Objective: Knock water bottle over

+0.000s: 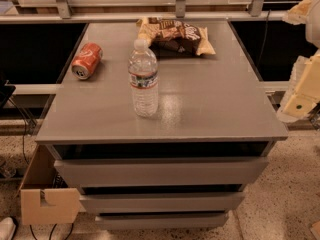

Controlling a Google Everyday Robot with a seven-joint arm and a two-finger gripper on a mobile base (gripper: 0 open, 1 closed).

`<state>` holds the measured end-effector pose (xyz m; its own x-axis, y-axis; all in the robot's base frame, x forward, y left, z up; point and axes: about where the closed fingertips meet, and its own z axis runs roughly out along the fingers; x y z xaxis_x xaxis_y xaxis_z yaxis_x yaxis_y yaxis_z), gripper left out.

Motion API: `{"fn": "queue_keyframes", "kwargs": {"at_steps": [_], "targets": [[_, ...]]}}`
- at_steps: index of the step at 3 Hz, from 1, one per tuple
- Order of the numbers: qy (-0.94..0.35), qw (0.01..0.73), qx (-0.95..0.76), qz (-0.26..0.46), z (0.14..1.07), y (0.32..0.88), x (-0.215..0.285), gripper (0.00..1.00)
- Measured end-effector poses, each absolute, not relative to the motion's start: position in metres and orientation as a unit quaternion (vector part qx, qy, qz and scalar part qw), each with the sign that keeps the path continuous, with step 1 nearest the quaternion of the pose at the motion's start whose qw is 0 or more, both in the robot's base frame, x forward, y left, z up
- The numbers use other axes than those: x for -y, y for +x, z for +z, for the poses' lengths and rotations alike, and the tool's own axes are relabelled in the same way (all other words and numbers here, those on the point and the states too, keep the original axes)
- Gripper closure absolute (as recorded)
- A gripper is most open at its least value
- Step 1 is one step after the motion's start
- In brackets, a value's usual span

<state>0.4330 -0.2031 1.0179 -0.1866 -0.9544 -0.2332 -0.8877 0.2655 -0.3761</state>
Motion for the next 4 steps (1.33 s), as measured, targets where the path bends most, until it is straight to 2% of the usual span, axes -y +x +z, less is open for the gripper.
{"fn": "queue_keyframes", "kwargs": {"at_steps": [1, 2, 4], "targets": [[-0.601, 0.213, -0.766, -0.078, 1.018, 0.433, 0.203, 0.0], [-0.593, 0.233, -0.769, -0.046, 1.013, 0.436, 0.196, 0.0], [-0.533, 0.313, -0.779, 0.106, 0.981, 0.458, 0.126, 0.0]]}}
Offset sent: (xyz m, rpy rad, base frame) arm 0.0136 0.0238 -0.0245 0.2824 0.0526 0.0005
